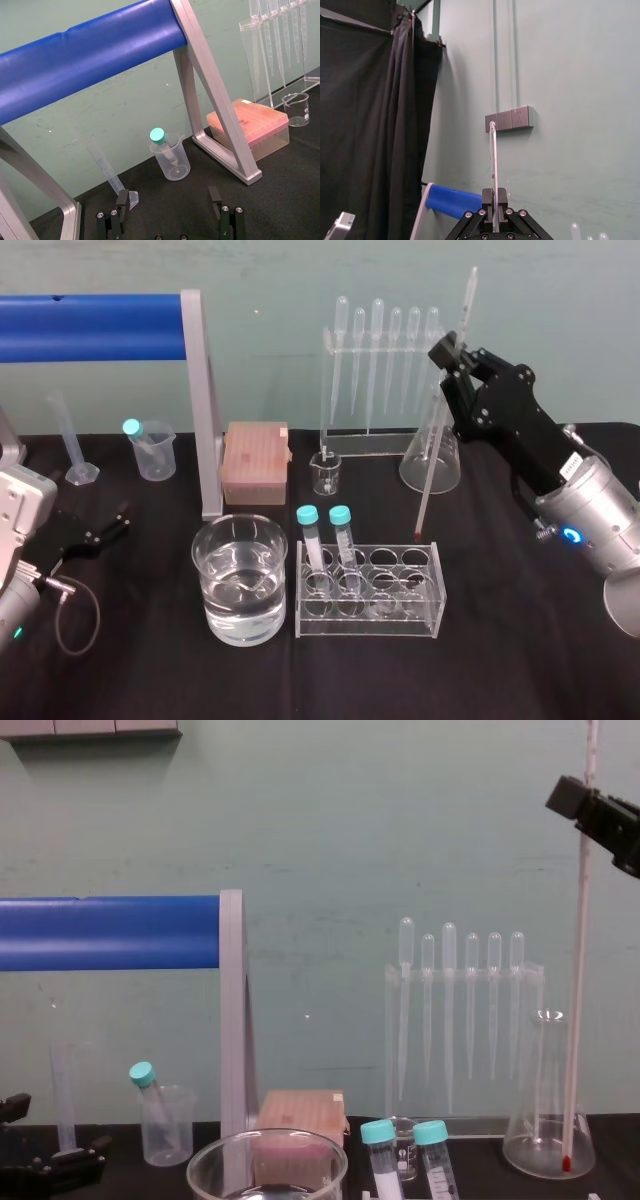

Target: Hold the thermometer with one hand and immerse one end into the beaker, then reinsert it into the test tube rack.

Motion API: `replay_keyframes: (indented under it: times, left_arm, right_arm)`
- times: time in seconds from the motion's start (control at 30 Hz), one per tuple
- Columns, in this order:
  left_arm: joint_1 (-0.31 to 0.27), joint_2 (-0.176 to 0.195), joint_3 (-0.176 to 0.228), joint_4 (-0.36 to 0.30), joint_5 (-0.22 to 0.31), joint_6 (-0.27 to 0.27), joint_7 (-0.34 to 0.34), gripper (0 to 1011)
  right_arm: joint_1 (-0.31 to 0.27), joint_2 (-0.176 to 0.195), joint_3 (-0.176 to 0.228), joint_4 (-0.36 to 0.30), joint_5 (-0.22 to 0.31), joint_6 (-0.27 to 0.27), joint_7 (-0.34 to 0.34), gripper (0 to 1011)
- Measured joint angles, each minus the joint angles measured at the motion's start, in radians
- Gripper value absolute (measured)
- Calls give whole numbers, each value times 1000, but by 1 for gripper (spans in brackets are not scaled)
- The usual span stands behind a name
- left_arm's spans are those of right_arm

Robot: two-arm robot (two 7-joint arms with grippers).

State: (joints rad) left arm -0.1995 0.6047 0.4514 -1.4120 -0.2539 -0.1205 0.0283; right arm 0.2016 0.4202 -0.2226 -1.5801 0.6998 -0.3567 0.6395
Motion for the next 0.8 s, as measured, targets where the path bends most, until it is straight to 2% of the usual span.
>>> replay_keyframes:
  times: [0.8]
  left_arm:
    - [0, 0, 0, 0, 0, 0, 0, 1008]
  right_arm:
    - [1, -10, -18, 80, -11, 9, 23, 57]
